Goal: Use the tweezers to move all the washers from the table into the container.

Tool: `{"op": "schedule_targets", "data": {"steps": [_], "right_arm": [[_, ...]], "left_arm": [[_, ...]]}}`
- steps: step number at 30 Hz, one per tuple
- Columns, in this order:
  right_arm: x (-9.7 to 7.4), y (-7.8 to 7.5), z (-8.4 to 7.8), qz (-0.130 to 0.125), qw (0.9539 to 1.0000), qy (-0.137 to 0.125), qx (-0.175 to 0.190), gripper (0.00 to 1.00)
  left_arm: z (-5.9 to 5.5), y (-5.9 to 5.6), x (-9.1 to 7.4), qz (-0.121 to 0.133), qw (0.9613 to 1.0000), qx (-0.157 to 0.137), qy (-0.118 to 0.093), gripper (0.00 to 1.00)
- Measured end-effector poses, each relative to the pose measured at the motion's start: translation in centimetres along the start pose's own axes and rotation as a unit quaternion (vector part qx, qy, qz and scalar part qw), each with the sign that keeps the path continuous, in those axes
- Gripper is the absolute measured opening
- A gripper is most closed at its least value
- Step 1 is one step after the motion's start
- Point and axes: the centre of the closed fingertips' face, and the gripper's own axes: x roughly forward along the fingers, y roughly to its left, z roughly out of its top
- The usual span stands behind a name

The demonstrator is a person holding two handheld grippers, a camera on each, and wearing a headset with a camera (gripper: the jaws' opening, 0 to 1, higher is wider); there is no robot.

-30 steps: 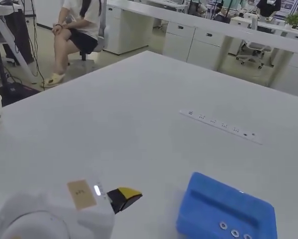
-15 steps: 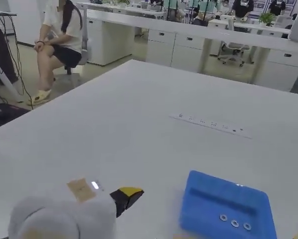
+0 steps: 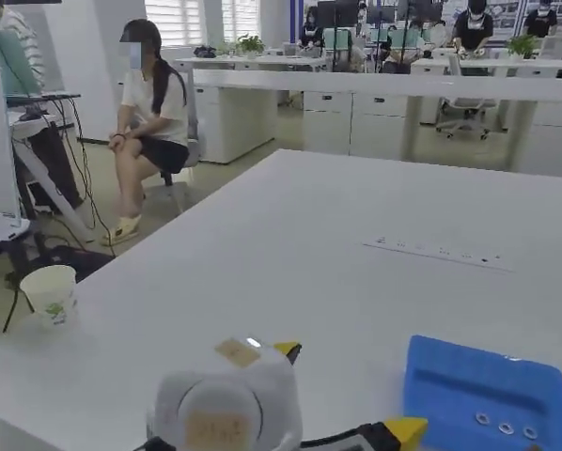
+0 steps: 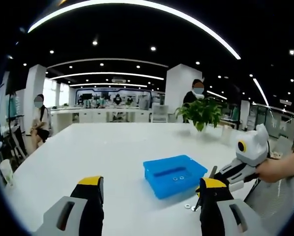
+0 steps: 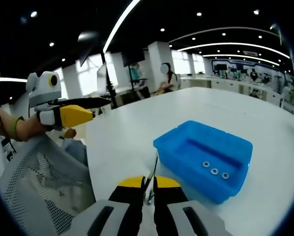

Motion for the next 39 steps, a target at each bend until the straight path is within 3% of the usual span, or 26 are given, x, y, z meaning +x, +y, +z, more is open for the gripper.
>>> {"op": "schedule_targets", "data": {"steps": [3, 6, 8, 10, 11, 14, 17, 19, 22, 23, 26, 27, 29, 35, 39], "right_arm": [[0.4, 0.6, 0.2, 0.008, 0.9998, -0.002, -0.017, 0.03], [1.0, 2.3, 0.1, 0.035, 0.9969, 0.003, -0.071, 0.04], [0.9, 2.3, 0.0, 0.027, 0.9951, 0.009, -0.095, 0.04], [0.7, 2.3, -0.1, 0.026, 0.997, 0.003, -0.073, 0.04], [0.7, 2.1, 0.0, 0.026, 0.9982, -0.004, -0.054, 0.04], [0.5, 1.3, 0.0, 0.02, 0.9988, -0.01, -0.044, 0.03], [0.4, 0.5, 0.1, 0.028, 0.999, -0.02, 0.029, 0.02], [0.6, -0.6, 0.3, 0.038, 0.9991, -0.006, 0.021, 0.02], [0.8, -0.6, 0.2, 0.071, 0.997, 0.001, 0.031, 0.02], [0.7, -0.7, 0.2, 0.071, 0.997, 0.002, 0.031, 0.02], [0.2, -0.1, 0.0, 0.089, 0.9945, 0.007, 0.055, 0.02], [-0.1, 0.0, 0.6, 0.094, 0.9934, -0.01, 0.065, 0.02], [-0.4, -0.3, 0.9, 0.088, 0.9943, -0.016, 0.058, 0.03], [-1.7, -0.8, 2.3, 0.089, 0.9936, -0.033, 0.062, 0.03], [-2.3, -1.6, 3.2, 0.077, 0.9927, -0.049, 0.079, 0.03]], "left_arm": [[-0.1, 0.0, 0.0, -0.001, 1.0, -0.006, 0.001, 0.82], [0.2, 0.3, 0.0, 0.008, 0.9999, -0.01, -0.008, 0.86], [0.7, 0.7, -0.2, 0.022, 0.9994, -0.014, -0.024, 0.9], [1.0, 0.9, -0.3, 0.03, 0.9988, -0.02, -0.034, 0.92], [1.0, 1.1, -0.3, 0.035, 0.9985, -0.025, -0.033, 0.92], [0.5, 1.7, -0.3, 0.052, 0.998, -0.028, -0.022, 0.93], [0.6, 2.4, -0.6, 0.068, 0.9966, -0.038, -0.026, 0.94], [1.1, 2.9, -0.8, 0.077, 0.994, -0.062, -0.047, 0.96], [1.7, 3.1, -1.0, 0.079, 0.9925, -0.066, -0.066, 0.98], [1.9, 2.9, -1.0, 0.079, 0.9927, -0.061, -0.068, 0.98], [1.7, 2.8, -0.7, 0.084, 0.9939, -0.042, -0.058, 0.99], [1.4, 2.8, -0.6, 0.084, 0.9943, -0.041, -0.051, 0.99], [0.7, 2.9, -0.4, 0.085, 0.9948, -0.046, -0.032, 0.99], [0.2, 3.3, -0.6, 0.097, 0.9944, -0.039, -0.018, 0.99], [-0.1, 3.1, -0.5, 0.094, 0.9949, -0.035, -0.01, 0.99]]}}
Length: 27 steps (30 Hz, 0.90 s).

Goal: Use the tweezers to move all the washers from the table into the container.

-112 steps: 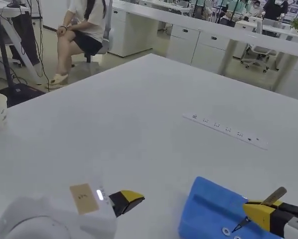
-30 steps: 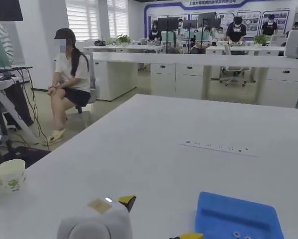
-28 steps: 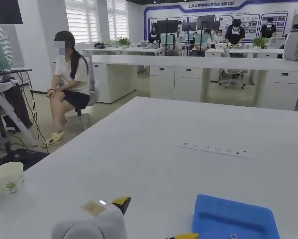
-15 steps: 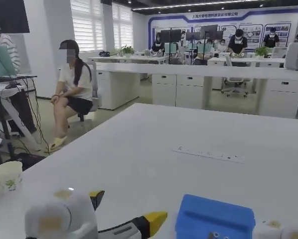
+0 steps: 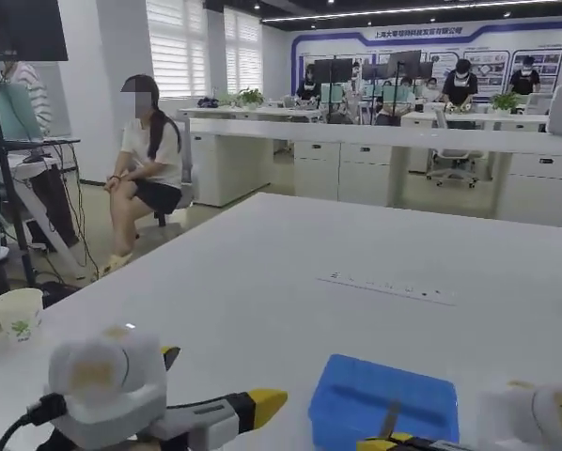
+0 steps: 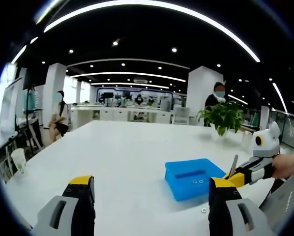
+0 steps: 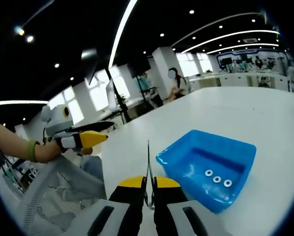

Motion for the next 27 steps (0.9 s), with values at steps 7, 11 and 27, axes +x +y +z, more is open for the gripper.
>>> {"op": "schedule_targets", "data": {"steps": [7, 11, 27], "right_arm": [[-0.5, -2.0, 3.5, -0.041, 0.9974, -0.051, 0.032, 0.03], [-0.3, -2.9, 5.2, -0.069, 0.9946, -0.071, 0.033, 0.03], [2.8, -5.2, 6.5, -0.149, 0.9854, -0.077, 0.026, 0.03]], "left_arm": [[-0.3, -0.5, 0.1, -0.014, 0.9999, 0.001, 0.008, 0.97], [-0.2, -0.6, 0.0, -0.018, 0.9998, -0.008, 0.006, 0.94], [-0.7, -1.2, 0.4, -0.045, 0.9987, 0.005, 0.025, 0.89]]}}
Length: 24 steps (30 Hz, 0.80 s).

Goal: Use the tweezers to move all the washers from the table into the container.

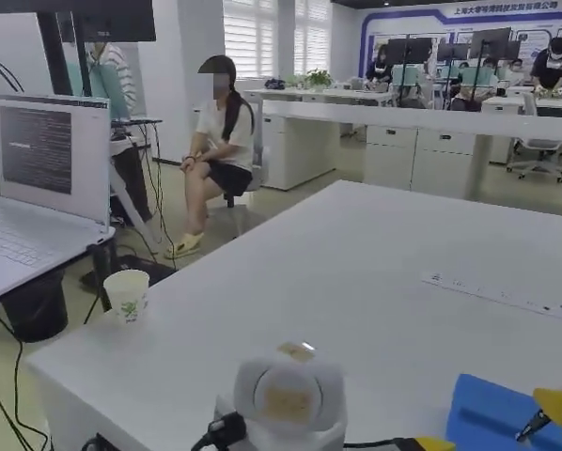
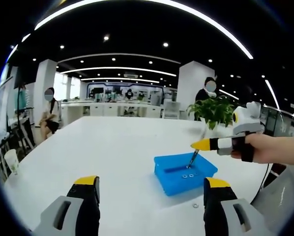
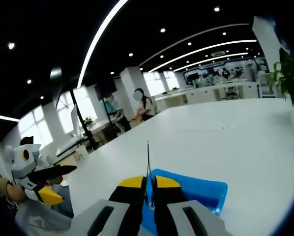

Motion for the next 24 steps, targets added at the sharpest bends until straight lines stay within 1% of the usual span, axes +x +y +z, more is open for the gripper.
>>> {"op": "schedule_targets", "data": {"steps": [2, 5, 9, 12, 14, 17, 20, 23, 24], "right_arm": [[0.4, -0.1, -0.3, -0.003, 1.0, 0.007, -0.002, 0.03], [0.9, -0.3, -0.5, -0.01, 0.9999, 0.011, -0.003, 0.03], [1.8, -1.8, -1.3, -0.021, 0.9993, 0.027, -0.013, 0.03], [2.2, -2.6, -1.6, -0.023, 0.9993, 0.028, -0.004, 0.03], [2.5, -2.9, -1.6, -0.022, 0.9994, 0.028, -0.001, 0.03], [2.9, -2.7, -1.7, -0.016, 0.9994, 0.031, -0.004, 0.03], [2.8, -2.7, -2.1, -0.012, 0.9992, 0.037, -0.009, 0.03], [2.6, -2.9, -2.2, -0.011, 0.9992, 0.038, -0.007, 0.03], [2.4, -2.8, -2.2, -0.011, 0.9992, 0.037, -0.007, 0.03]], "left_arm": [[0.2, -0.2, 0.1, -0.006, 1.0, -0.002, -0.007, 0.89], [0.2, -0.3, 0.1, -0.009, 0.9999, 0.003, -0.005, 0.89], [0.1, -0.4, 0.1, -0.012, 0.9999, 0.005, -0.002, 0.88], [0.0, -0.4, 0.1, -0.013, 0.9999, 0.004, -0.001, 0.88], [0.2, -0.5, 0.1, -0.017, 0.9998, -0.001, -0.005, 0.88], [0.4, -0.3, 0.0, -0.016, 0.9998, -0.004, -0.012, 0.87], [0.8, -0.2, -0.1, -0.016, 0.9995, -0.014, -0.025, 0.87], [0.6, -0.4, -0.1, -0.016, 0.9996, -0.014, -0.019, 0.87], [0.5, -0.5, -0.1, -0.017, 0.9997, -0.01, -0.016, 0.87]]}}
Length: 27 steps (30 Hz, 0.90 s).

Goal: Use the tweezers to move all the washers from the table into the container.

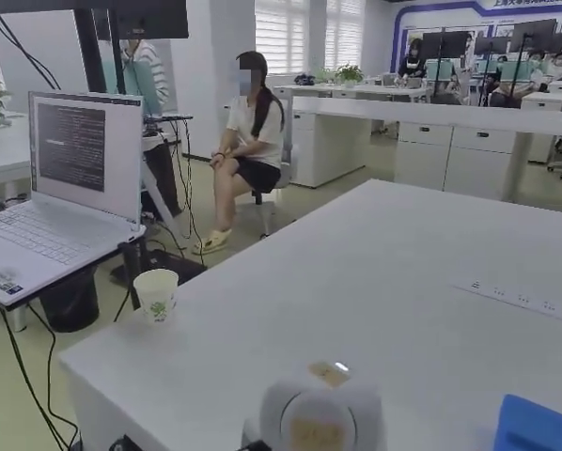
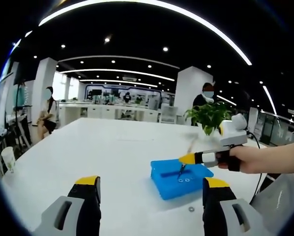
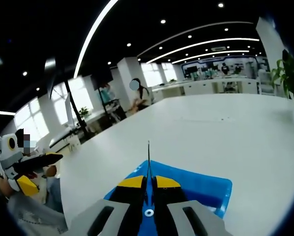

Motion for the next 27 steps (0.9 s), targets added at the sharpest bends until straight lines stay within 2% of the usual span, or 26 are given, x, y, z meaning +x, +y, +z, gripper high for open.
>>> {"op": "schedule_targets", "data": {"steps": [7, 13, 14, 19, 24, 27], "right_arm": [[-0.5, 0.4, 0.5, 0.007, 0.9999, -0.011, 0.003, 0.03], [-1.5, 2.0, 1.0, 0.028, 0.9994, -0.02, 0.005, 0.03], [-2.0, 2.8, 1.1, 0.036, 0.9991, -0.023, 0.004, 0.03], [-3.6, 4.5, 1.2, 0.059, 0.9977, -0.035, 0.003, 0.03], [-4.6, 5.4, 0.8, 0.076, 0.9964, -0.038, 0.007, 0.03], [-4.9, 5.9, -0.2, 0.087, 0.9957, -0.029, 0.014, 0.03]], "left_arm": [[-0.1, -0.1, 0.0, -0.002, 1.0, 0.002, 0.003, 0.86], [0.1, -0.3, -0.2, -0.006, 1.0, -0.002, -0.004, 0.86], [0.1, -0.2, -0.2, -0.005, 1.0, -0.002, -0.003, 0.86], [0.2, -0.5, -0.2, -0.012, 0.9999, -0.005, -0.006, 0.86], [-0.1, -0.6, 0.0, -0.015, 0.9999, -0.008, 0.002, 0.85], [0.0, -0.6, -0.1, -0.017, 0.9997, -0.016, -0.002, 0.85]]}}
